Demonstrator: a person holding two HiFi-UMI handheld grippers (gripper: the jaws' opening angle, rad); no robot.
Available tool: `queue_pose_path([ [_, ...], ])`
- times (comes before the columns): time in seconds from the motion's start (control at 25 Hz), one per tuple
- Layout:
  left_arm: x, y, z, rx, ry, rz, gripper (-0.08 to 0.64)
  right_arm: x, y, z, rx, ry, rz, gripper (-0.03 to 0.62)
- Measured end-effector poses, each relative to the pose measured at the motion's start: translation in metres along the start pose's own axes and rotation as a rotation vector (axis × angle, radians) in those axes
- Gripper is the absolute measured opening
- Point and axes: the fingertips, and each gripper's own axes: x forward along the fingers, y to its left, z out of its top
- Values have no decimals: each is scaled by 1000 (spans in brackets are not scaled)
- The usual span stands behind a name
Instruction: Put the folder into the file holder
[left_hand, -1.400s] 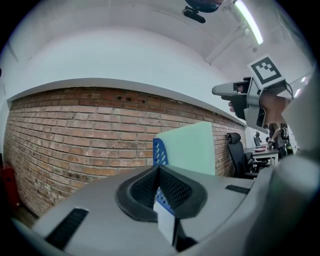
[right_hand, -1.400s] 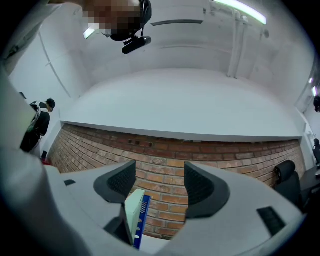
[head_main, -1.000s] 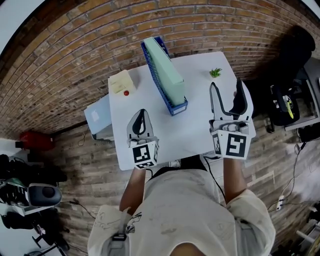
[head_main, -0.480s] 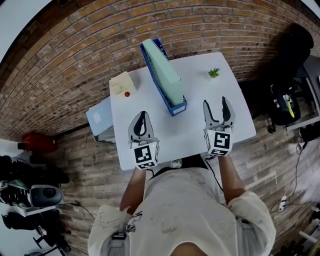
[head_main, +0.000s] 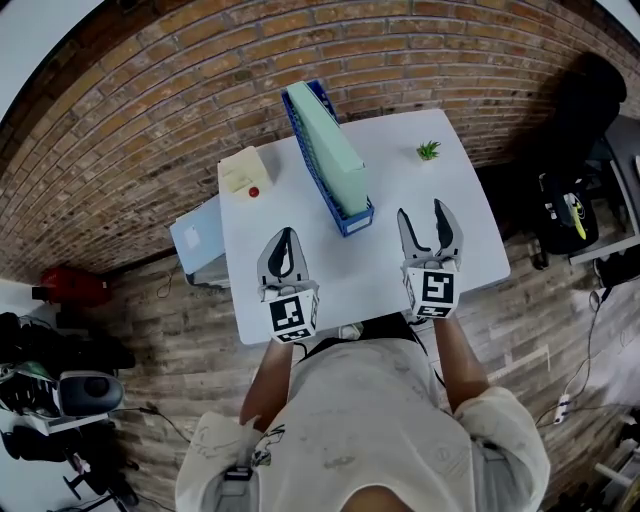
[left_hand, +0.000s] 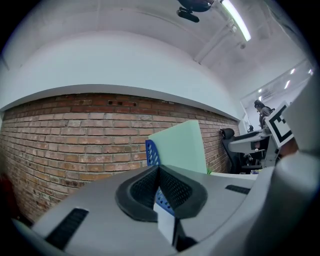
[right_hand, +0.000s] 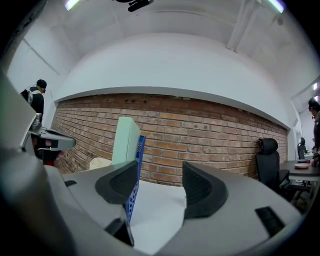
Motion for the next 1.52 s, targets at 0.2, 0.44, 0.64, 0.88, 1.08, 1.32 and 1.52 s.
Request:
queue_pose_path([
  [0.2, 2, 4, -2, -5, 9, 1, 14, 2, -3, 3, -5, -2, -21, 221],
  [0.44, 4, 6, -12, -18, 25, 2, 14, 2, 3, 7, -28, 16, -16, 18],
  [0.64, 2, 6, -14, -25, 30, 4, 14, 3, 6, 9, -31, 26, -14, 18],
  [0.88, 1, 5, -17, -19, 47, -6, 14, 4, 6, 7, -36, 45, -16, 18],
  [1.08, 1, 5, -20, -26, 63, -8, 14, 4, 6, 10, -49, 56, -27, 18],
  [1.32, 2, 3, -20, -19, 65, -12, 14, 3, 8, 9, -43, 68, -6, 18],
  [1.52, 4, 5, -26, -29, 85, -8, 14, 7, 2, -6, -16, 101, -19, 18],
])
